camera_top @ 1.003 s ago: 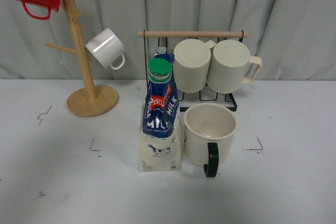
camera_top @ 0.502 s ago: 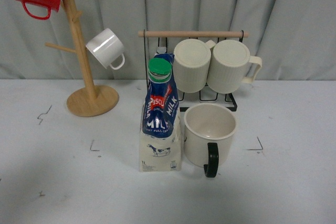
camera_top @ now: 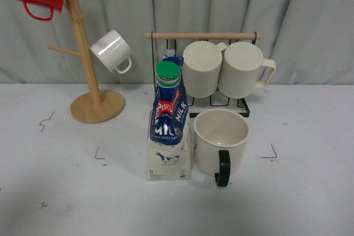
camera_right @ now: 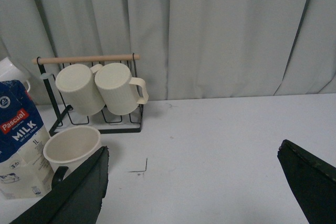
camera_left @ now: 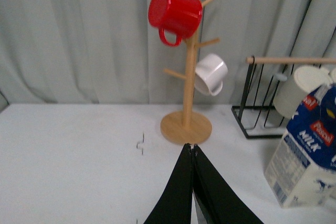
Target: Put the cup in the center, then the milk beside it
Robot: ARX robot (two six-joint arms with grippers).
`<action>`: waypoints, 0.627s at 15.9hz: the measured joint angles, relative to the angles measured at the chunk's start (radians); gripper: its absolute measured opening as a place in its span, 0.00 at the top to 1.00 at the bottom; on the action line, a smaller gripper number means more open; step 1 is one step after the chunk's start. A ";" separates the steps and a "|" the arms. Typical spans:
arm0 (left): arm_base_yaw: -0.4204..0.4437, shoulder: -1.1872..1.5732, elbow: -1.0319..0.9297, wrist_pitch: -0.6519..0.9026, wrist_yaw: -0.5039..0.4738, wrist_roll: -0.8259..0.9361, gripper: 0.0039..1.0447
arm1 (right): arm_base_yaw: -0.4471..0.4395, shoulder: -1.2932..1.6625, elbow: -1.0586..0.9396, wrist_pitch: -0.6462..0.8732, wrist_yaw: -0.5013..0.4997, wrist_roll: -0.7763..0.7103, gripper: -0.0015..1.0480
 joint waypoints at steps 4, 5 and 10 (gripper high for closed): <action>0.000 -0.025 0.000 -0.018 0.000 0.000 0.99 | 0.000 0.000 0.000 0.000 0.000 0.000 0.06; 0.000 -0.035 0.000 -0.024 0.000 0.000 0.99 | 0.000 0.000 0.000 0.000 0.000 0.000 0.06; 0.000 -0.112 0.000 -0.101 0.000 0.000 0.99 | 0.000 0.000 0.000 0.000 0.000 0.000 0.06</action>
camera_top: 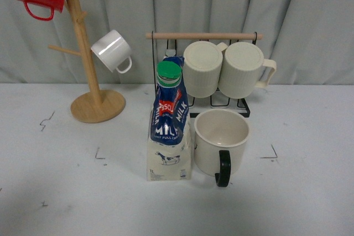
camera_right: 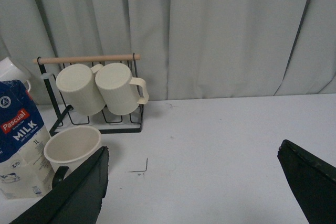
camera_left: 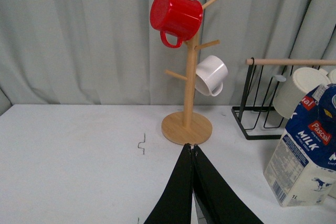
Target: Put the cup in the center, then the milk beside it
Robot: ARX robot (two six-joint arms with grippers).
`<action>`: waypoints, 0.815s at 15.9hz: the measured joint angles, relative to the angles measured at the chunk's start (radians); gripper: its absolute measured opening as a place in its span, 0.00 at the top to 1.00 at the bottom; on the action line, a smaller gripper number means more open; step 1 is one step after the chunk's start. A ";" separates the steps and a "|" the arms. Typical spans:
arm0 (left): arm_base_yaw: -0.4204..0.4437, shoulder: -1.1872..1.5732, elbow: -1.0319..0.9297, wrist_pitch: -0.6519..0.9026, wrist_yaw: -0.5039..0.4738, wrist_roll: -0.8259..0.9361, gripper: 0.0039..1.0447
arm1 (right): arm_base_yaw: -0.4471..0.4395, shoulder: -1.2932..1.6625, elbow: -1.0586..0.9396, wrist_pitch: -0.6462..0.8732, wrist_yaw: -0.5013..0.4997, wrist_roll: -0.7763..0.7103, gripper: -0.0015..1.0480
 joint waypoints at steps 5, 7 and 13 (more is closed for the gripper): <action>0.000 -0.161 0.001 -0.171 0.000 0.000 0.99 | 0.000 0.000 0.000 0.000 0.000 0.000 0.06; 0.000 -0.161 0.001 -0.174 0.000 0.000 0.99 | 0.000 0.000 0.000 0.000 0.000 0.000 0.06; 0.000 -0.161 0.001 -0.174 0.000 0.000 0.28 | 0.000 0.000 0.000 0.000 0.000 0.000 0.06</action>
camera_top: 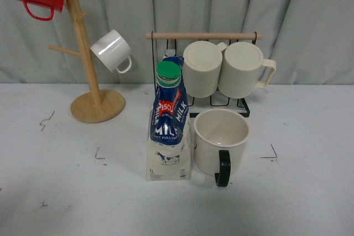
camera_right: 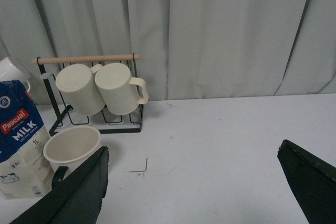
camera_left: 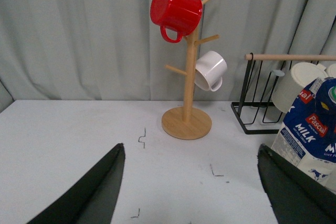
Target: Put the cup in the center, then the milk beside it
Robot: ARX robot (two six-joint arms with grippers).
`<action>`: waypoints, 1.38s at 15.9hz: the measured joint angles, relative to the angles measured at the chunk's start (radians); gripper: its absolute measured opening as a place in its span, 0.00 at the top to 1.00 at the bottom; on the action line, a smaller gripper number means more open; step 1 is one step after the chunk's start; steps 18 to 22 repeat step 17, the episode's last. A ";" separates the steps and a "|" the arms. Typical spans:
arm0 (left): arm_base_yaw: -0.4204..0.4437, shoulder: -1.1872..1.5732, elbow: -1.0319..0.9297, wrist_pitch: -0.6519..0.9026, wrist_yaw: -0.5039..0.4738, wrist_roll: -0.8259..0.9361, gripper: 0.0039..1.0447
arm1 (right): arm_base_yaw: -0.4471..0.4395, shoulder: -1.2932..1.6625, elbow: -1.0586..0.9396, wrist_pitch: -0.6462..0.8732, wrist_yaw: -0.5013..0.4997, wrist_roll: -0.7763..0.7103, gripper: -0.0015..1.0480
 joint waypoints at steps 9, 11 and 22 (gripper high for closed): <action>0.000 0.000 0.000 0.000 0.000 0.001 0.06 | 0.000 0.000 0.000 0.000 0.000 0.000 0.06; 0.000 0.000 0.000 0.000 0.000 0.001 0.06 | 0.000 0.000 0.000 0.000 0.000 0.000 0.06; 0.000 0.000 0.000 0.000 0.000 0.001 0.06 | 0.000 0.000 0.000 0.000 0.000 0.000 0.06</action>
